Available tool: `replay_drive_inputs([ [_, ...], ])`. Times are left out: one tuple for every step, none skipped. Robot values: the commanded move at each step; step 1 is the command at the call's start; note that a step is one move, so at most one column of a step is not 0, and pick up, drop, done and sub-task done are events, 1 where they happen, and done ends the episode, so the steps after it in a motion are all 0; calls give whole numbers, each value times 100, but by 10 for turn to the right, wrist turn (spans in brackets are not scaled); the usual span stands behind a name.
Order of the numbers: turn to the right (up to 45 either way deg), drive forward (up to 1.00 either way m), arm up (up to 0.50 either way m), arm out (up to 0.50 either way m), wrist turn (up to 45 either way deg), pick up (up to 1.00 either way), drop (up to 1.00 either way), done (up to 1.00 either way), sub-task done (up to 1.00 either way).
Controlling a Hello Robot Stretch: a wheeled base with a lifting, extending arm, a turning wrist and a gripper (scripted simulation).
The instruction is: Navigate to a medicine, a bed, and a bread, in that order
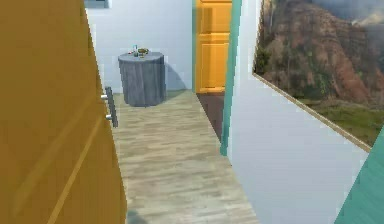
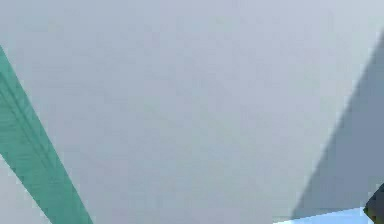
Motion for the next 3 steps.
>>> replay_drive_inputs([
  [-150, 0, 0, 0, 0, 0, 0, 0, 0],
  [0, 15, 0, 0, 0, 0, 0, 0, 0],
  [180, 0, 0, 0, 0, 0, 0, 0, 0],
])
